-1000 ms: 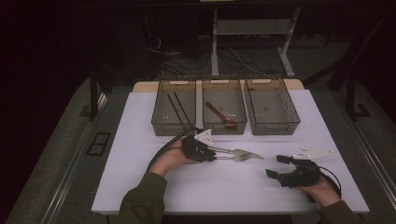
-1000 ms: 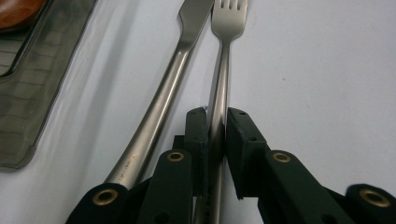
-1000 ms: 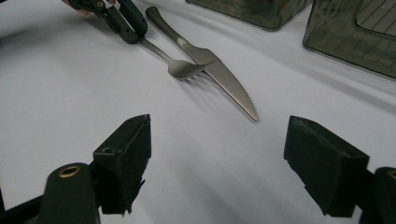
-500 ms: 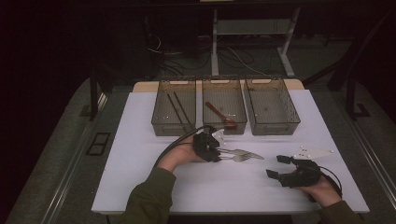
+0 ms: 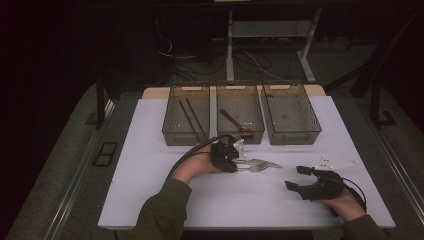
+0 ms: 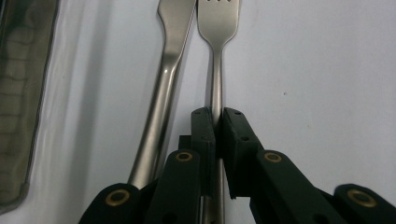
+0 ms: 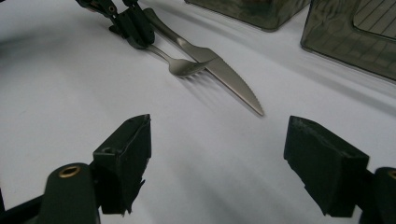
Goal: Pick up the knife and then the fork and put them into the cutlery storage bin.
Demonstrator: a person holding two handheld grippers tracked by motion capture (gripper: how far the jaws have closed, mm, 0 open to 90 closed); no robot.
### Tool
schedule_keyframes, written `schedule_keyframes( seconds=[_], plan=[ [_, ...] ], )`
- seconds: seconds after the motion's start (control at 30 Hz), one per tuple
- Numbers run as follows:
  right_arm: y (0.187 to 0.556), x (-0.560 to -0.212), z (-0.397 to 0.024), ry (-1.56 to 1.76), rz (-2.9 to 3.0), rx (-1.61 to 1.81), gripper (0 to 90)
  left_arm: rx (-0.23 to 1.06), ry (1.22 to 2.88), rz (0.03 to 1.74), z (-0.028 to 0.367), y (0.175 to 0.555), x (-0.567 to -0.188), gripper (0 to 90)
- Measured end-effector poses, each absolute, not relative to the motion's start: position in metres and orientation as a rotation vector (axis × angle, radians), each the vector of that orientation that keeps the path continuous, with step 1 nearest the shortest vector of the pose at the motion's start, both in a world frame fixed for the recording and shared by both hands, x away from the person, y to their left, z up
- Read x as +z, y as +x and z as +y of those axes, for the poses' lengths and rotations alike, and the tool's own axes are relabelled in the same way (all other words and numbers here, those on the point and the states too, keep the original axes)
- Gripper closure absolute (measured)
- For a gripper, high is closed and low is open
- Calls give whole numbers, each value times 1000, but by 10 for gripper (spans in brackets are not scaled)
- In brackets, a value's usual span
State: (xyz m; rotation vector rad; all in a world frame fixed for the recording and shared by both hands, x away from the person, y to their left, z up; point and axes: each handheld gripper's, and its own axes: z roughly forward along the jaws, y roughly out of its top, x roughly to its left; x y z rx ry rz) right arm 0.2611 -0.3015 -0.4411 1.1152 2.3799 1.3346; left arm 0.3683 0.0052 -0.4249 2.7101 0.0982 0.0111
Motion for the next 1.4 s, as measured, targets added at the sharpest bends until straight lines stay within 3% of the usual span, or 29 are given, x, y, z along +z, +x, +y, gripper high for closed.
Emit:
schedule_keyframes(
  seconds=[0.53,0.83,1.03,1.37,1.4],
  plan=[
    [262,-437,-304,1152,2356,1361,232,-25,2583,142,25,357,-414,833],
    [273,-419,-286,1196,2345,1470,200,37,2471,197,31,343,-399,832],
    [284,-412,-272,1259,2323,1525,260,88,2422,242,30,334,-393,833],
    [309,-409,-241,1320,2307,1611,462,182,2386,289,29,323,-389,832],
    [314,-411,-237,1356,2302,1624,539,189,2380,294,29,323,-388,832]
  ],
)
